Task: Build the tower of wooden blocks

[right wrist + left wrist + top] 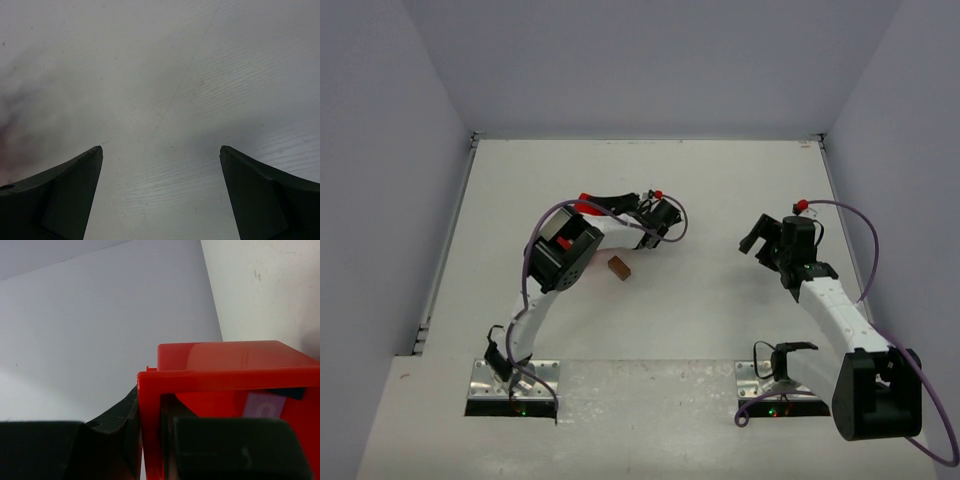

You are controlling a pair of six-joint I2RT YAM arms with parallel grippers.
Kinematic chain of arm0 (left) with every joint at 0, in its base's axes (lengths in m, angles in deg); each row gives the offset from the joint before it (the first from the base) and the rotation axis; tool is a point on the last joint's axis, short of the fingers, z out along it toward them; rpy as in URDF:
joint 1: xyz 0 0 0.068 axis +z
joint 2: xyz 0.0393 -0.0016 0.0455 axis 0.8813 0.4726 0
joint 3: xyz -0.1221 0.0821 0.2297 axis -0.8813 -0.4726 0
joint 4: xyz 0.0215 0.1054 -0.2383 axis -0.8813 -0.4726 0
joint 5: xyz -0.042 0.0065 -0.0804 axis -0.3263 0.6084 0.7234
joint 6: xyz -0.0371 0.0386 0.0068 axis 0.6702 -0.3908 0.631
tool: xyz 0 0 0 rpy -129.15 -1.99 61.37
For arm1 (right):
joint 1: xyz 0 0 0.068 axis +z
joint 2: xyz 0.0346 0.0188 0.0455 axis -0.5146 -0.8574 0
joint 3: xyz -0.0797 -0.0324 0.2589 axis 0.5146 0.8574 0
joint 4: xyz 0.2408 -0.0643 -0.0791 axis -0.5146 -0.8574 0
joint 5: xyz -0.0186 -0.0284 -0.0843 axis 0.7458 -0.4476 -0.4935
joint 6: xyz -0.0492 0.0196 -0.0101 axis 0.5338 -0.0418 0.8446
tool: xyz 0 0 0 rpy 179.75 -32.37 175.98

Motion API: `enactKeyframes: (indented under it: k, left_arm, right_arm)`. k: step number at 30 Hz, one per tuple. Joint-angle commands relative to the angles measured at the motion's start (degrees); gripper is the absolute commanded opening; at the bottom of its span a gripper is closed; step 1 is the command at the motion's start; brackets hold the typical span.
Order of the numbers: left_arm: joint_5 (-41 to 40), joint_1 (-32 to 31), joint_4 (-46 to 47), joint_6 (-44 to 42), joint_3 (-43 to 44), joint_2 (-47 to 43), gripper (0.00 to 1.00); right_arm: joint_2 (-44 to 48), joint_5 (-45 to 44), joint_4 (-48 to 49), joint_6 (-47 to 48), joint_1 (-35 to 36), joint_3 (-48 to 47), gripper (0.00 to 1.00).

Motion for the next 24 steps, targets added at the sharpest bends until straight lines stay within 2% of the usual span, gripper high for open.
enactKeyframes:
  k: [1, 16, 19, 22, 24]
  left_arm:
    - [-5.6, -1.4, 2.6, -3.5, -0.4, -1.0, 0.00]
    - [-4.7, -5.2, 5.5, -6.0, -2.8, 1.5, 0.00]
    - [-3.7, -4.9, 5.7, -6.9, -4.7, -2.6, 0.00]
    - [-2.5, -4.3, 13.0, -12.6, -6.8, -7.1, 0.00]
    - [-2.0, -3.2, 14.7, -13.2, -7.6, -10.7, 0.00]
  right_arm:
    - [0.0, 0.1, 1.0, -0.1, -0.2, -2.4, 0.99]
    - [-0.1, 0.6, 0.9, 0.2, -0.3, -2.6, 0.99]
    - [-0.5, 0.5, 0.9, 0.2, -0.3, -2.7, 0.99]
    - [-0.6, 0.6, 0.6, 0.4, -0.3, -2.9, 0.99]
    - [-0.6, 0.5, 0.4, 0.5, -0.3, -2.9, 0.99]
